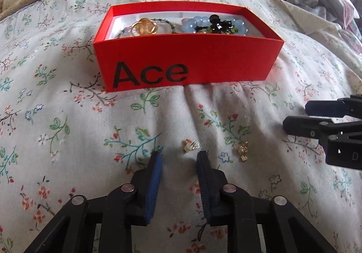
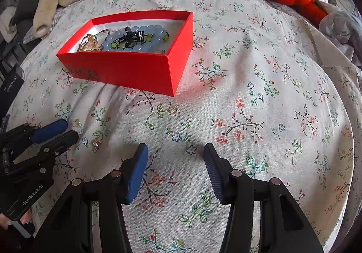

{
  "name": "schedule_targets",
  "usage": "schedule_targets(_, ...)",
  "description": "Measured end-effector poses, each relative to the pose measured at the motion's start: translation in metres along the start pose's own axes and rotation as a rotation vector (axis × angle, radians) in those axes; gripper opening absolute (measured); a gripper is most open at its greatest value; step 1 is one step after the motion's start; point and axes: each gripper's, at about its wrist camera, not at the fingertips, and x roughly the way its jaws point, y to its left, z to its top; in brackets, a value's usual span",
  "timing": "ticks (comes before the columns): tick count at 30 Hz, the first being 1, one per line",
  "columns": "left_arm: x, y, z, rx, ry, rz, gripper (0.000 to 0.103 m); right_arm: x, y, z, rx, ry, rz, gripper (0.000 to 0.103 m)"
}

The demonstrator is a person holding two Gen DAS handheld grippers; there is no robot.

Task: Organize jewelry
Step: 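Move both tools back to the last gold stud earrings on the bedspread, then grasp a gold stud earring with the left tool while the right tool grasps the other stud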

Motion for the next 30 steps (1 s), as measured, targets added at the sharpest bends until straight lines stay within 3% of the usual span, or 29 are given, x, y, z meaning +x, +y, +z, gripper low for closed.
schedule_targets(6, 0.003, -0.010, 0.002, 0.020, 0.002, 0.003, 0.007, -0.002, -0.001, -0.006, 0.014, 0.005, 0.024, 0.054)
schedule_targets(11, 0.000, -0.010, 0.000, 0.002, -0.003, 0.028, 0.005, -0.006, -0.002, -0.008, 0.013, 0.010, 0.037, 0.054)
schedule_targets(18, -0.012, 0.017, -0.010, -0.198, -0.016, -0.009, 0.005, -0.017, 0.009, -0.009, 0.001, -0.006, 0.135, 0.054)
schedule_targets(21, -0.017, 0.023, -0.012, -0.216, -0.014, 0.013, 0.005, -0.018, 0.023, -0.010, -0.024, -0.015, 0.183, 0.054)
schedule_targets(25, -0.022, 0.028, -0.013, -0.198, -0.005, 0.077, 0.005, -0.022, 0.043, -0.012, -0.096, -0.055, 0.236, 0.042)
schedule_targets(30, -0.022, 0.042, -0.018, -0.224, -0.006, 0.069, 0.005, -0.013, 0.062, -0.018, -0.157, -0.035, 0.292, 0.035)
